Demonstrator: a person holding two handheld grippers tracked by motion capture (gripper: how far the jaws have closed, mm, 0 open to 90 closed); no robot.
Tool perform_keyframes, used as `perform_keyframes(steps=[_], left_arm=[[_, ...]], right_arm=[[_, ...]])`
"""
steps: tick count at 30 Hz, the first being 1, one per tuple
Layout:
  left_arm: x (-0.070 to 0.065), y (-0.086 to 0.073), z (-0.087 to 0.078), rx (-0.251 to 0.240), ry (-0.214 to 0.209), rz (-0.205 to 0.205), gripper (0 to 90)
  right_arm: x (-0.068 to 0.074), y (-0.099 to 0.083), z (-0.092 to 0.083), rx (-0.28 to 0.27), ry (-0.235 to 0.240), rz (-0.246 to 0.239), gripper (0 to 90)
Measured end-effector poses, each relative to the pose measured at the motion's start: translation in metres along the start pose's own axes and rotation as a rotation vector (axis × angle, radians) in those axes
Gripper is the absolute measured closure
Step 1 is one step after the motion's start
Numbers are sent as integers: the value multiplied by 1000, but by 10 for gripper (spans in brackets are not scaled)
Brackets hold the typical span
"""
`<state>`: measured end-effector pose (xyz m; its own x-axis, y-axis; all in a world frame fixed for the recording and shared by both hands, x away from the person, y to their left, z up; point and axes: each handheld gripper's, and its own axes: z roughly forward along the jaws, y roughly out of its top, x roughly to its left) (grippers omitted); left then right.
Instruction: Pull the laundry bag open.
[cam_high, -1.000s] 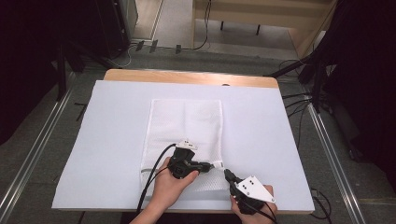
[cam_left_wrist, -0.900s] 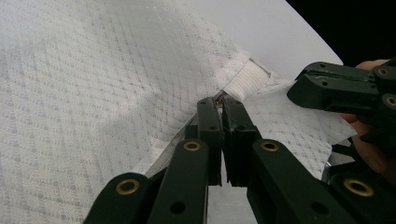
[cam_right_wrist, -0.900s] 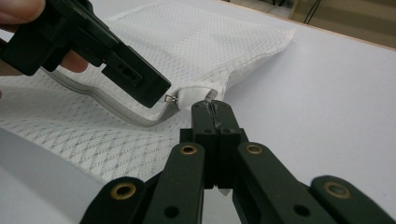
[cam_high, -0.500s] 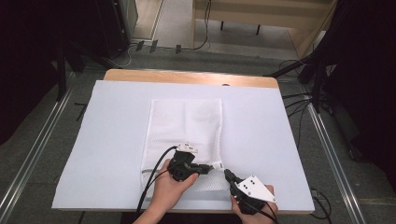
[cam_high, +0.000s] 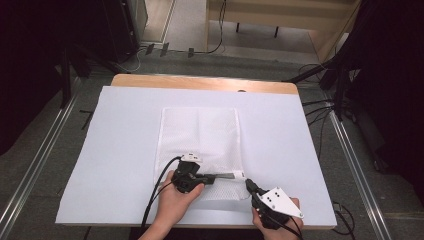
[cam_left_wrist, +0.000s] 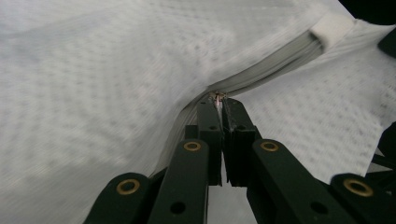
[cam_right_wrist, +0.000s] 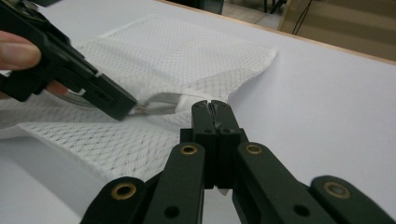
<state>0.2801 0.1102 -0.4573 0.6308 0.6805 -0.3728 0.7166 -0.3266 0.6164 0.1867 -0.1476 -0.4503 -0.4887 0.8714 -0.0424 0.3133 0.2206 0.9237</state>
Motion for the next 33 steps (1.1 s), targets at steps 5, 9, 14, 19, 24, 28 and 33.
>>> perform_keyframes(steps=[5,9,14,19,24,28,33], left_arm=[[14,-7,-12,-11,19,-30,879],[29,-17,-24,-10,61,-52,879],[51,-29,-44,-27,103,-96,879],[68,-39,-62,-39,130,-122,879],[76,-45,-76,-54,165,-131,879],[88,-51,-88,-70,158,-165,878],[89,-52,-91,-69,179,-153,879]], right_arm=[[1,1,-1,-5,-6,-8,900],[1,1,-1,-5,-4,-8,900],[-5,3,-4,-15,-13,4,900],[-5,3,-5,-12,-16,3,900],[-10,5,-7,-17,-20,9,900],[-14,5,-8,-16,-15,29,900],[-11,5,-5,-10,-5,17,900]])
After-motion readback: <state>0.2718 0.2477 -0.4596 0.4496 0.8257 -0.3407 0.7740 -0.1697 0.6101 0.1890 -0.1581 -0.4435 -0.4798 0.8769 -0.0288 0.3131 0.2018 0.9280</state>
